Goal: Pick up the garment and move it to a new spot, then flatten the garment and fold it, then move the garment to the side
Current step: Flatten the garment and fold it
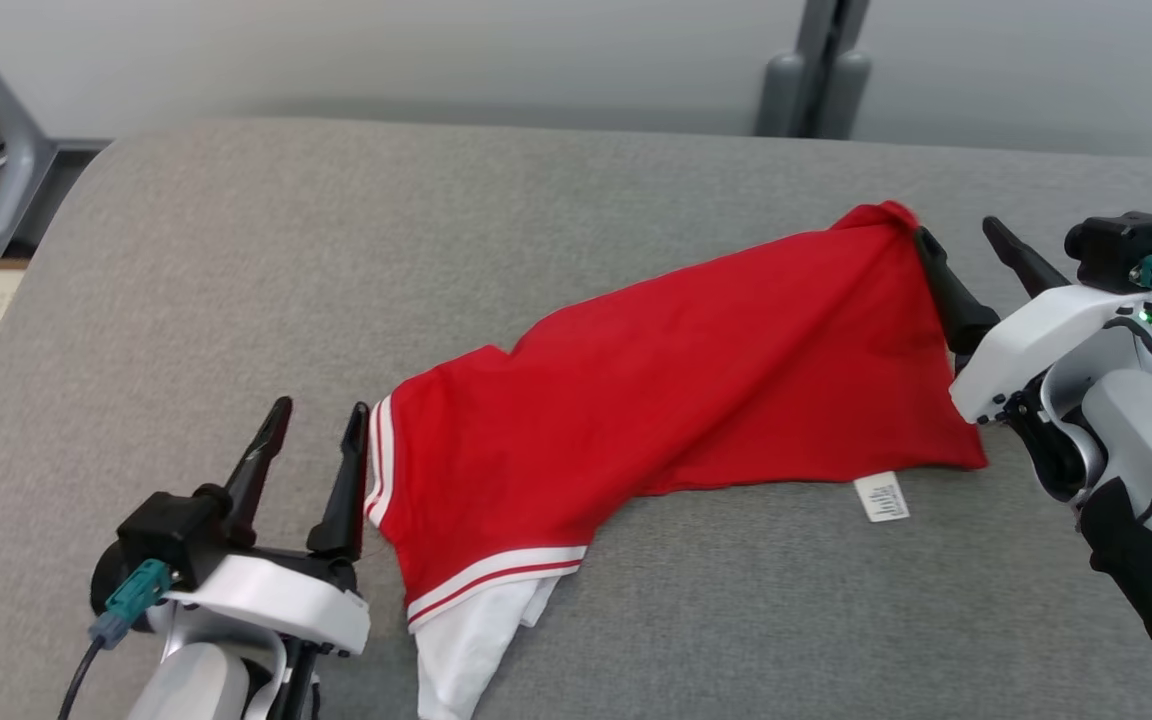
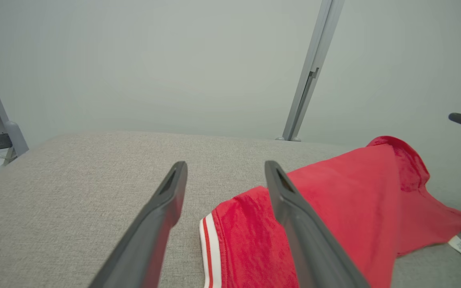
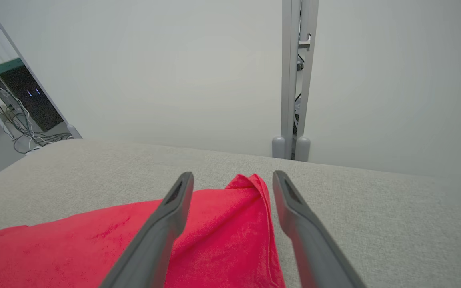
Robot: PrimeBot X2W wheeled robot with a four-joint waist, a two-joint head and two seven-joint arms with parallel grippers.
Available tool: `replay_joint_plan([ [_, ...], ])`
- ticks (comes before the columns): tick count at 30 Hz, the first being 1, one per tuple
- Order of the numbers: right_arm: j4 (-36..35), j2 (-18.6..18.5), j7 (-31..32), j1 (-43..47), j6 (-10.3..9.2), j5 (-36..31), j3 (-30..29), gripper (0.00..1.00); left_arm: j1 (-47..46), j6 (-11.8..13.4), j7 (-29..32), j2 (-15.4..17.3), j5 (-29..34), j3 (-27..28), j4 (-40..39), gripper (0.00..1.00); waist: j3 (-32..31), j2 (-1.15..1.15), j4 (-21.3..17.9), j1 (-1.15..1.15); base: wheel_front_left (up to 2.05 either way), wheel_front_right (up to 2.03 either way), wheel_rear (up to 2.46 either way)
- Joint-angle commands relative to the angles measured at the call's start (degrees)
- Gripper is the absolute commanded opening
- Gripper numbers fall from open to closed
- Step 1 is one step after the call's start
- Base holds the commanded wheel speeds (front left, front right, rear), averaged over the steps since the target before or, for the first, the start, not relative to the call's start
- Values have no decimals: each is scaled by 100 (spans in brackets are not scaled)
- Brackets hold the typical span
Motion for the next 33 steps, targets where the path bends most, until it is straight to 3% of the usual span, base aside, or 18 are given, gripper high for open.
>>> replay_joint_plan([
  [1, -172, -77, -60, 88, 0, -114, -143, 100, 59, 55, -29, 53, -44, 58, -29, 100, -241, 0, -254, 0, 0, 0, 0],
  [8, -1749, -29, -47, 1522, 1, -1062, -1519, 100, 433, 241, -74, 212, -69, 374, -141, 100, -589, 0, -618, 0, 0, 0, 0],
  [17, -3332, 472, -36, 3537, 1, -2088, -2838, 100, 864, 355, -98, 184, -8, 757, -391, 100, -722, 0, -930, 0, 0, 0, 0],
  [25, -3267, 752, -37, 4215, 1, -2319, -3120, 100, 879, 277, -101, 72, 86, 735, -468, 100, -677, 0, -897, 0, 0, 0, 0],
  [33, -2667, 749, 283, 3730, 1, -2323, -2979, 100, 776, 186, -102, -13, 123, 632, -432, 100, -620, 0, -583, 0, 0, 0, 0],
])
